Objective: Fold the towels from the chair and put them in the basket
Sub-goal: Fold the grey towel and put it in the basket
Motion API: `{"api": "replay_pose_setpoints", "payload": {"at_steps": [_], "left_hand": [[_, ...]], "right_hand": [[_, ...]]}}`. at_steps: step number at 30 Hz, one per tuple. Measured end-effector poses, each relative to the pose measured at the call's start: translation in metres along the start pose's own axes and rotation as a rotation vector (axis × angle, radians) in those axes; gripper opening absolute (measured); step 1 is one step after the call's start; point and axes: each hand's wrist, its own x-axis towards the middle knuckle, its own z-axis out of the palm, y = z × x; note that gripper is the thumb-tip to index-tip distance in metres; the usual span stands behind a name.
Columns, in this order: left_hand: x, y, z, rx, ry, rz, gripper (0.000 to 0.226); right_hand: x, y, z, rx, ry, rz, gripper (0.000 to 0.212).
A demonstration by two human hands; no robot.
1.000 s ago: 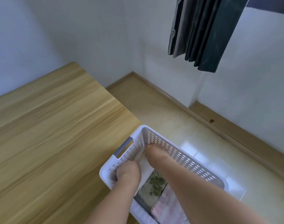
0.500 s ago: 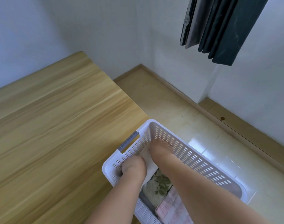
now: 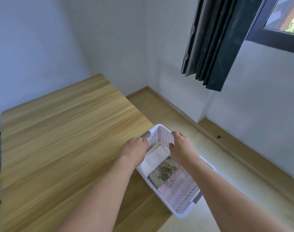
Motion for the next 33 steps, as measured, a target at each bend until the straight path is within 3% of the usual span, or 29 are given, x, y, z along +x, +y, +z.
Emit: {"api": "replay_pose_setpoints", "payload": {"at_steps": [5, 11, 17, 27, 33], "left_hand": [[-0.045, -0.039, -0.024, -0.085, 0.224, 0.061, 0.026], [-0.130, -0.118, -0.037, -0.132, 0.404, 0.083, 0.038], [-0.211, -0.200, -0.040, -0.157, 0.444, 0.127, 0.046], [-0.280, -0.287, -0.025, -0.179, 0.506, 0.107, 0.050], [-0.324, -0.378, -0.011, -0.210, 0.546, 0.113, 0.050]], "right_hand": [[-0.044, -0.049, -0.019, -0.023, 0.134, -0.060, 0.038], [-0.106, -0.151, 0.009, -0.013, 0.216, -0.087, 0.037], [-0.164, -0.251, 0.035, 0.003, 0.281, -0.086, 0.041], [-0.209, -0.340, 0.069, 0.017, 0.259, -0.046, 0.048], [-0.229, -0.430, 0.109, 0.004, 0.289, -0.029, 0.055]]}}
